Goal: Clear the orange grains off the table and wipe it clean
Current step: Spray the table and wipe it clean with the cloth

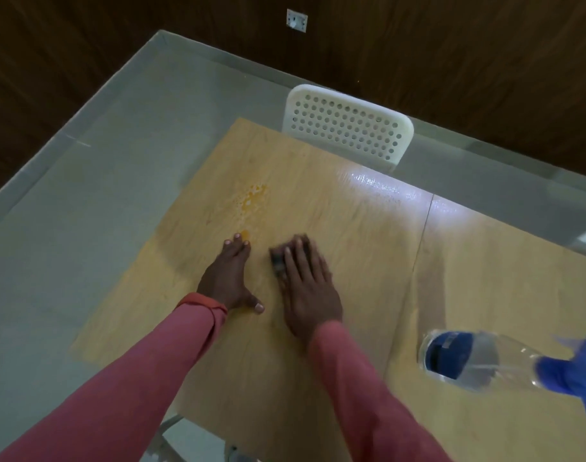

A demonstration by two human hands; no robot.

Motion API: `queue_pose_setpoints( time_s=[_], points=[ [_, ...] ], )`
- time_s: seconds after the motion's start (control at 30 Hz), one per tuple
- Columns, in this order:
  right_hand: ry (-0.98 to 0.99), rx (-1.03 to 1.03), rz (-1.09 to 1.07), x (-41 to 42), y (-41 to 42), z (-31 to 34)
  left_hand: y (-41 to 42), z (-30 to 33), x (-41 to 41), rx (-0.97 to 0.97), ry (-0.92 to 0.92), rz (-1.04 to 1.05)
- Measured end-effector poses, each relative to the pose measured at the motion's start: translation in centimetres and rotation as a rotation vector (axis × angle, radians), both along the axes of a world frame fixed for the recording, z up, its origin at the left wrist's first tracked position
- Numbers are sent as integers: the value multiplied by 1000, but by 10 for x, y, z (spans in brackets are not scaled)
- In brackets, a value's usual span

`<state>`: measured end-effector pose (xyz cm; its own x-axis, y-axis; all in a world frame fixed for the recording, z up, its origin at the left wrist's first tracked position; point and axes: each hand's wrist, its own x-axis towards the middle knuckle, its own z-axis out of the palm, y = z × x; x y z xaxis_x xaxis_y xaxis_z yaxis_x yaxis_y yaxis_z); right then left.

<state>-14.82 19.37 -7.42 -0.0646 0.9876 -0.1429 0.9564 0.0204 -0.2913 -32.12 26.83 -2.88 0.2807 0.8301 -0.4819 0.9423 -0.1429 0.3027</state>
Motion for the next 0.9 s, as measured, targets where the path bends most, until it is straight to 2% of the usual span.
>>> queue_pose_setpoints(
  time_s=[0.1,0.17,0.23,0.3,0.4,0.47,0.57,0.63,0.7,0.8,0.83,0.9],
  points=[
    [-100,-23,-250,51,-39,-11,0,1,0,-14,-3,3],
    [-143,-80,-489,101,-2,-5,1,1,0,-18,4,-2],
    [-91,-83,-643,138,62,3,1,0,0,-19,5,-7],
    [-80,-42,-642,153,126,3,1,-2,0,-14,0,-1],
    [-121,37,-429,105,171,-3,2,-5,-1,-14,-5,3],
    [-119,38,-178,50,150,-2,2,-5,-2,-5,-10,-3],
    [-34,-4,77,8,52,3,2,-3,-3,5,-17,-6],
    [-21,30,1,24,-13,-3,1,-3,-3,-4,-23,2],
    [-81,14,-223,64,-29,-7,0,-3,-3,-5,-31,13],
    [-111,-73,-520,119,34,2,1,-4,-3,-5,-24,9],
    [-92,-80,-561,130,65,4,2,-4,-2,-5,-20,11],
    [-85,-51,-513,129,120,6,2,-5,-2,-8,-14,10]
  ],
)
